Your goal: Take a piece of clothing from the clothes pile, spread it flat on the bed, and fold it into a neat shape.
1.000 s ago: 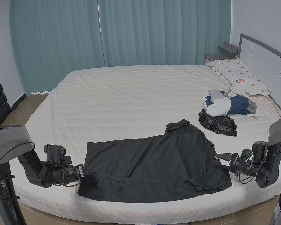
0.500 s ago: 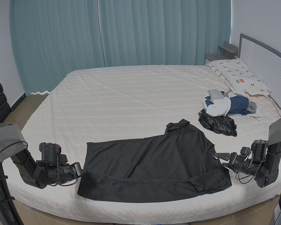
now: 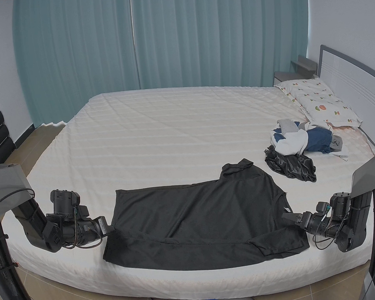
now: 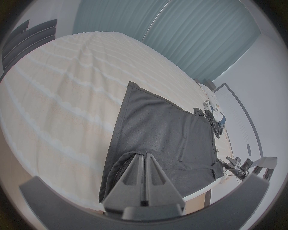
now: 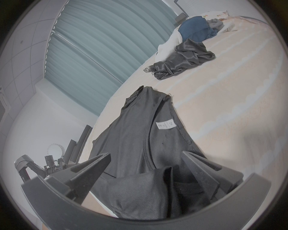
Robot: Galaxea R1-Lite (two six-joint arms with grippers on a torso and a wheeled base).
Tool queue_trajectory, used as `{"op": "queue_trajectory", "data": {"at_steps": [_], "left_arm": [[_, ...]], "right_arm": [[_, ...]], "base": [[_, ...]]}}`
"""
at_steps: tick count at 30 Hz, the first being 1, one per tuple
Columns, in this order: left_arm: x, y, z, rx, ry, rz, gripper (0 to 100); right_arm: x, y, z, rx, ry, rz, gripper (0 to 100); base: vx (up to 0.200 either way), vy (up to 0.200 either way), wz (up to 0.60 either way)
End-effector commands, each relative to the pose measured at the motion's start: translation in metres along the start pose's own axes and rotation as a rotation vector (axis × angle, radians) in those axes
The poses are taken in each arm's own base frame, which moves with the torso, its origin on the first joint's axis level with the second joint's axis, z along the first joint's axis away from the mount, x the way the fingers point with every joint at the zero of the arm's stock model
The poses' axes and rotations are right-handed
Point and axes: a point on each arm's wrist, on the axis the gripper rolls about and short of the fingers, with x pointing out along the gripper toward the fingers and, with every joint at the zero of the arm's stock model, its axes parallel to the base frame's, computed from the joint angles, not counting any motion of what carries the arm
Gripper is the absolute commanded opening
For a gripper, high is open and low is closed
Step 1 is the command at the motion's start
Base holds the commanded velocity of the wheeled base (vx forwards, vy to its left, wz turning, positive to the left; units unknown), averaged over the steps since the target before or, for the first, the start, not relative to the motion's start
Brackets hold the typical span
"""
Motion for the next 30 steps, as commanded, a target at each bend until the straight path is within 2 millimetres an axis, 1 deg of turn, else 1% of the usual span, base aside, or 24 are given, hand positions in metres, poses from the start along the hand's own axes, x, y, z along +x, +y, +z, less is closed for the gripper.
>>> {"op": "queue_trajectory", "data": {"at_steps": [1, 8, 9, 20, 24, 30], "left_arm": [[0.0, 0.001, 0.0, -0.004, 0.0, 0.002, 0], [0.001, 0.002, -0.001, -0.007, 0.006, 0.004, 0], [0.001, 0.002, -0.001, -0.007, 0.006, 0.004, 0], [-0.002, 0.002, -0.001, -0.009, 0.004, 0.006, 0], [-0.003, 0.004, -0.003, -0.014, 0.006, 0.011, 0], [-0.008, 0.003, 0.0, -0.015, -0.004, 0.012, 0]], "right_arm": [[0.003, -0.005, -0.008, 0.006, 0.027, -0.012, 100], [-0.002, -0.008, -0.018, -0.055, 0.065, -0.032, 100], [-0.002, -0.008, -0.018, -0.055, 0.065, -0.032, 0], [-0.009, -0.01, -0.016, -0.065, 0.053, -0.044, 0], [-0.012, -0.01, -0.011, -0.067, 0.032, -0.048, 0], [-0.023, -0.001, 0.001, -0.07, -0.011, -0.034, 0]], "base": [[0.0, 0.0, 0.0], [0.0, 0.0, 0.0], [0.0, 0.0, 0.0], [0.0, 0.0, 0.0], [0.0, 0.0, 0.0], [0.0, 0.0, 0.0]]}}
